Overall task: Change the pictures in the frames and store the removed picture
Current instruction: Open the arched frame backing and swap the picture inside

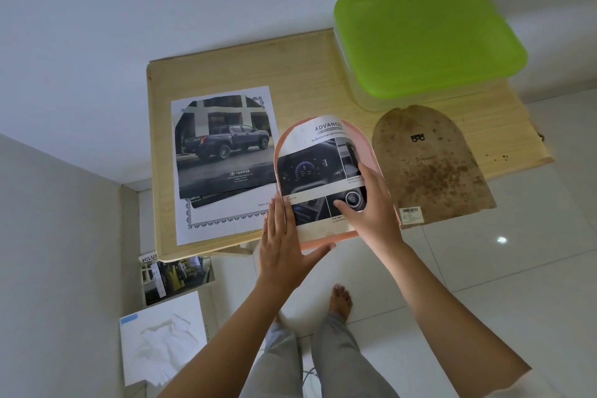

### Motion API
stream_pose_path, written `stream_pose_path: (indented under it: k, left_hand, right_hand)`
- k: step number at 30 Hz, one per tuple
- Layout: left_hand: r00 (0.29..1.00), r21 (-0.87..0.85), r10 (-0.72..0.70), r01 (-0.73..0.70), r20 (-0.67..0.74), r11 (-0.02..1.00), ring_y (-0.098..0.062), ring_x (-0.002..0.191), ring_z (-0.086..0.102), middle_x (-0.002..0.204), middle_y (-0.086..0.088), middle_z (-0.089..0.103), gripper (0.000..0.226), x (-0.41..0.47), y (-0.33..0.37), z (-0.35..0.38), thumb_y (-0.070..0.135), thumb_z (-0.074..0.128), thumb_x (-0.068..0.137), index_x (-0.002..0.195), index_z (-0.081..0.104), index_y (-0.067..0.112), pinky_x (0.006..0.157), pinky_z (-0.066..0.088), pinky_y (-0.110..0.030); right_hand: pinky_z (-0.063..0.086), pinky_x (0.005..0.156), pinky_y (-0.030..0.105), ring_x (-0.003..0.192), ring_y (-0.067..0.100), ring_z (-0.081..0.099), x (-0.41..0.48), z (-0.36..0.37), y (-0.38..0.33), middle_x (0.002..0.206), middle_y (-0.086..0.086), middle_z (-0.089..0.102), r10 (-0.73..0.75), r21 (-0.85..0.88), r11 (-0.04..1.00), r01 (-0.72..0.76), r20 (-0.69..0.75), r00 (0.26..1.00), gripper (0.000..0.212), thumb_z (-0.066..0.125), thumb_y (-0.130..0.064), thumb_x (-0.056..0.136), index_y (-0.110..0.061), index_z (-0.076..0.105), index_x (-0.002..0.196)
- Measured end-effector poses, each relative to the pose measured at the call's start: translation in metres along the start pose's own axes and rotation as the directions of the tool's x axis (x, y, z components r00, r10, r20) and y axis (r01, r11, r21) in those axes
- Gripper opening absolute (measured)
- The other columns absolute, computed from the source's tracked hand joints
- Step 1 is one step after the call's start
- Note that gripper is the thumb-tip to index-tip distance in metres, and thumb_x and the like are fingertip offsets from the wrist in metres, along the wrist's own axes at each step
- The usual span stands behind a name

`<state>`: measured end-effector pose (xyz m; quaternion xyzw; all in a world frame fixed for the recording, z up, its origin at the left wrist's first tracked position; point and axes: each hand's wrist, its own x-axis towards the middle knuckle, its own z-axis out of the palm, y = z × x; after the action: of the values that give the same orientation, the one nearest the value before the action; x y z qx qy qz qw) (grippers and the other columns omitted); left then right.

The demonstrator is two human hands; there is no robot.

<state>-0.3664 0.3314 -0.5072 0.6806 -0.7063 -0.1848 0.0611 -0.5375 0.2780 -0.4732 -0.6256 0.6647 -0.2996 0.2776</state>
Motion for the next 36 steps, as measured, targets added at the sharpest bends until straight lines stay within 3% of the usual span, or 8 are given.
stream_pose_path:
  k: [2,6,9,11,15,26,30,36]
  left_hand:
    - [1.000,-0.009,-0.001,0.001,-0.001,1.000,-0.021,0.144,-0.005,0.156,-0.010,-0.002,0.113,0.000,0.000,-0.001,0.085,0.028,0.072,0.149,0.000,0.007,0.115,-0.001,-0.038]
    - [1.000,-0.011,0.001,-0.001,0.001,1.000,-0.022,0.144,-0.005,0.156,-0.008,-0.003,0.112,0.000,0.000,-0.001,0.084,0.030,0.073,0.149,0.000,0.008,0.113,-0.003,-0.040]
    - [1.000,-0.015,0.005,-0.005,-0.001,1.000,-0.023,0.144,-0.004,0.156,-0.009,-0.001,0.111,0.000,-0.001,0.000,0.084,0.030,0.073,0.149,0.003,0.007,0.113,-0.002,-0.041]
    - [1.000,-0.016,0.015,-0.015,0.005,1.000,-0.022,0.144,-0.006,0.156,-0.010,-0.002,0.112,0.001,-0.001,0.000,0.085,0.028,0.073,0.149,0.002,0.007,0.113,-0.003,-0.041]
    - [1.000,-0.027,0.019,-0.019,0.014,0.999,-0.021,0.143,-0.011,0.156,-0.007,-0.008,0.113,0.001,-0.003,-0.001,0.087,0.024,0.071,0.149,-0.002,0.010,0.113,-0.006,-0.041]
    - [0.999,-0.064,0.036,-0.036,0.005,0.997,-0.024,0.143,-0.009,0.155,-0.003,-0.011,0.108,0.002,-0.006,-0.003,0.088,0.021,0.070,0.148,-0.006,0.017,0.112,-0.003,-0.044]
    - [0.999,-0.061,0.026,-0.024,0.028,0.998,-0.022,0.142,-0.014,0.154,-0.002,-0.014,0.110,0.002,-0.006,-0.004,0.088,0.022,0.069,0.148,-0.008,0.017,0.112,-0.006,-0.042]
    - [0.996,-0.021,0.086,-0.085,0.036,0.996,-0.023,0.143,-0.015,0.155,-0.005,-0.014,0.109,0.003,-0.011,-0.009,0.088,0.014,0.072,0.149,-0.004,0.014,0.113,-0.009,-0.040]
  right_hand:
    - [0.038,0.095,0.015,0.119,0.005,0.039,0.001,-0.009,-0.003,0.139,0.000,0.037,0.078,0.058,0.995,-0.079,0.020,0.997,0.077,0.076,-0.027,0.075,-0.018,0.036,0.139]
    - [0.045,0.093,0.025,0.116,0.011,0.047,0.010,-0.022,0.004,0.133,-0.001,0.046,0.305,0.221,0.922,-0.317,0.091,0.948,0.078,0.078,-0.038,0.070,-0.020,0.042,0.137]
    - [0.051,0.076,0.016,0.105,0.014,0.059,0.014,-0.028,0.012,0.118,0.003,0.061,0.331,0.370,0.857,-0.359,0.140,0.933,0.058,0.076,-0.018,0.075,-0.016,0.050,0.128]
    - [0.053,0.076,0.023,0.104,0.019,0.060,0.015,-0.033,0.013,0.117,0.005,0.061,0.336,0.395,0.841,-0.370,0.155,0.929,0.056,0.072,-0.010,0.078,-0.015,0.049,0.129]
    - [0.051,0.062,0.011,0.091,0.001,0.056,0.015,-0.038,0.014,0.118,0.001,0.055,0.323,0.380,0.851,-0.363,0.167,0.932,0.053,0.063,-0.004,0.085,-0.014,0.044,0.134]
    - [0.031,0.083,-0.005,0.119,0.005,0.042,-0.002,-0.033,0.018,0.133,-0.006,0.047,0.285,0.384,0.866,-0.319,0.144,0.948,0.060,0.059,-0.001,0.087,-0.020,0.036,0.139]
    - [0.035,0.109,0.030,0.132,0.010,0.038,-0.005,-0.034,0.020,0.145,-0.005,0.039,0.259,0.411,0.853,-0.321,0.200,0.945,0.068,0.057,0.003,0.087,-0.031,0.032,0.141]
    - [0.051,0.083,0.015,0.124,0.014,0.047,-0.007,-0.039,0.013,0.139,0.001,0.046,0.264,0.486,0.820,-0.302,0.147,0.953,0.065,0.055,0.006,0.087,-0.031,0.035,0.137]
